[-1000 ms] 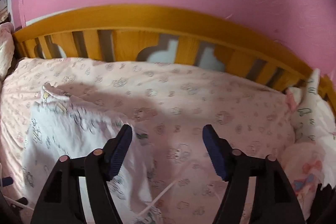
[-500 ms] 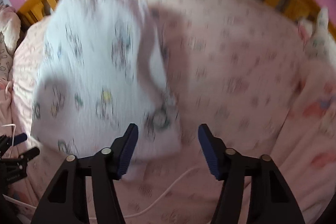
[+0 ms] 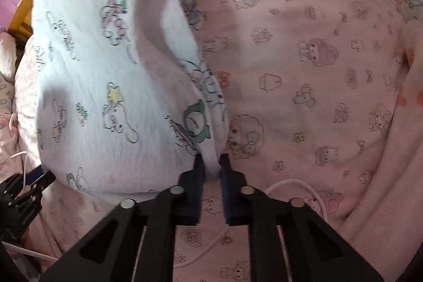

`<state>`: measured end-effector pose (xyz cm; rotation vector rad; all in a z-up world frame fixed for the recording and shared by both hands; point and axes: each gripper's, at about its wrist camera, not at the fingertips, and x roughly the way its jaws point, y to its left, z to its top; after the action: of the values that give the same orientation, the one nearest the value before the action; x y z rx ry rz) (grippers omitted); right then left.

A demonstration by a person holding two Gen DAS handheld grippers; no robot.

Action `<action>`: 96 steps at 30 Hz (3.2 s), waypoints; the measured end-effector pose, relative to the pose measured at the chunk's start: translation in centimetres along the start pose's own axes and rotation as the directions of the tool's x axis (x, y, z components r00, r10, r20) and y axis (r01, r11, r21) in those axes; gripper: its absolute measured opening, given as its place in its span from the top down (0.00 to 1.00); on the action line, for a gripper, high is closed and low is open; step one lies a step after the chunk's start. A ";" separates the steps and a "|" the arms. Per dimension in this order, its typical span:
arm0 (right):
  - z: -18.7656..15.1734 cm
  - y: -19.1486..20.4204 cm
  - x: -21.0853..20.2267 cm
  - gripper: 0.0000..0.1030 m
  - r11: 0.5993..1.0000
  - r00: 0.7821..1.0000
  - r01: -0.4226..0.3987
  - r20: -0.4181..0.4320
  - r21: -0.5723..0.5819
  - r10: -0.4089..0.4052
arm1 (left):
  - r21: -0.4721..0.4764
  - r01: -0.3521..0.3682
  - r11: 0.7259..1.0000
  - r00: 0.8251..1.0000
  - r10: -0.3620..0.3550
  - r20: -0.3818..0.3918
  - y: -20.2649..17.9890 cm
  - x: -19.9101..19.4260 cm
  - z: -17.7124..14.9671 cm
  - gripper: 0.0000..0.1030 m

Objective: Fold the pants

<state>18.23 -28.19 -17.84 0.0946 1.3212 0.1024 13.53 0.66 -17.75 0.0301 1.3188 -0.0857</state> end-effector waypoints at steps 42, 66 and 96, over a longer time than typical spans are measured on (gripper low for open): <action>9.9 6.4 -9.4 0.80 0.982 0.955 -0.083 0.268 -0.170 0.127 | -0.094 0.199 0.976 0.941 -0.163 0.298 6.4 -7.3 15.8 0.48; 12.1 3.1 -8.2 0.87 0.989 0.927 -0.114 0.349 -0.090 0.138 | -0.041 0.126 0.991 0.921 -0.102 0.375 3.7 -8.0 16.0 0.84; 14.3 7.3 -2.8 0.95 0.986 0.981 -0.110 0.145 -0.123 0.127 | 0.037 0.225 0.974 0.935 -0.226 0.274 -2.5 -3.5 18.6 0.96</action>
<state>31.25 -21.42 -10.69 0.0820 1.1537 0.2675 30.39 -3.03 -9.68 -0.1256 1.0376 -0.2798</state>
